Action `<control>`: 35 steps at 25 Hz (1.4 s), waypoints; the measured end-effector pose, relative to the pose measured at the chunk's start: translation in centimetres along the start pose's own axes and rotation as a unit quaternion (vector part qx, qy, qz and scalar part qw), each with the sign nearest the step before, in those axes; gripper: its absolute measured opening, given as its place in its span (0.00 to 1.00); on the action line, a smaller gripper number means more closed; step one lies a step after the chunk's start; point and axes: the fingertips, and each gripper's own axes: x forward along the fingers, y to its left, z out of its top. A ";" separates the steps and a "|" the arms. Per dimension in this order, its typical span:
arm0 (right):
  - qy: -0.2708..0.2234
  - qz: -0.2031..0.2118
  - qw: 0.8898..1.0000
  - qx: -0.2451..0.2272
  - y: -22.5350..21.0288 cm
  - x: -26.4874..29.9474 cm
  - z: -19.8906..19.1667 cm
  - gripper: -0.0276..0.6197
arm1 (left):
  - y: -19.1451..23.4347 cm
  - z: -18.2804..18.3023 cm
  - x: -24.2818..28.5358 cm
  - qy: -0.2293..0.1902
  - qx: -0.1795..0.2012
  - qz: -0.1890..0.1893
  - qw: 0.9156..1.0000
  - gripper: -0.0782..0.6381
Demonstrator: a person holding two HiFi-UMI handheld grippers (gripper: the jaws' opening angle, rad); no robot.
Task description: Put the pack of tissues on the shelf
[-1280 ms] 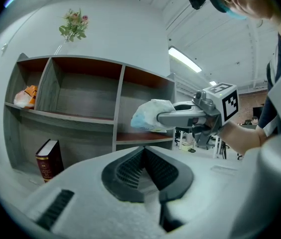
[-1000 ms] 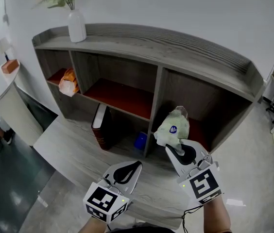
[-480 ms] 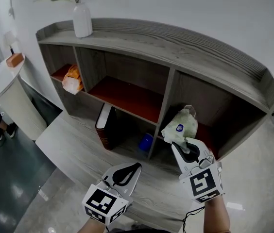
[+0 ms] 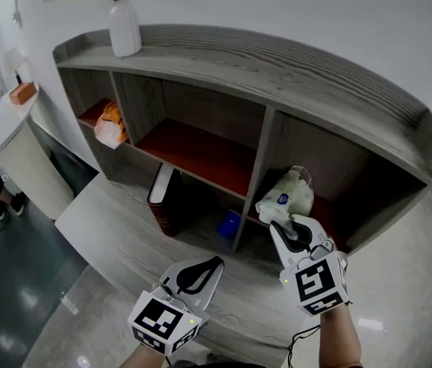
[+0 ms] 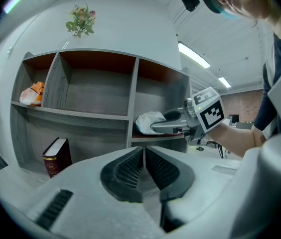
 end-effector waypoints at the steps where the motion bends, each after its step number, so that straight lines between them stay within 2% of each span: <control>1: 0.001 -0.001 1.000 0.002 0.0 0.1 -0.1 0.12 | 0.0 -0.1 0.1 0.002 0.002 0.000 1.000 0.12; 11: 0.004 -0.001 0.999 0.042 -0.3 0.8 -0.7 0.15 | -0.1 -0.2 0.2 0.002 0.002 -0.001 1.000 0.16; 19: -0.002 -0.014 0.998 0.061 -0.4 0.5 -0.5 0.27 | -0.1 -0.2 -0.1 0.001 0.011 0.001 1.000 0.17; 35: -0.031 -0.060 0.992 0.110 -0.9 -2.5 0.4 0.29 | 0.0 2.2 -0.1 -0.027 0.029 -0.006 0.999 0.17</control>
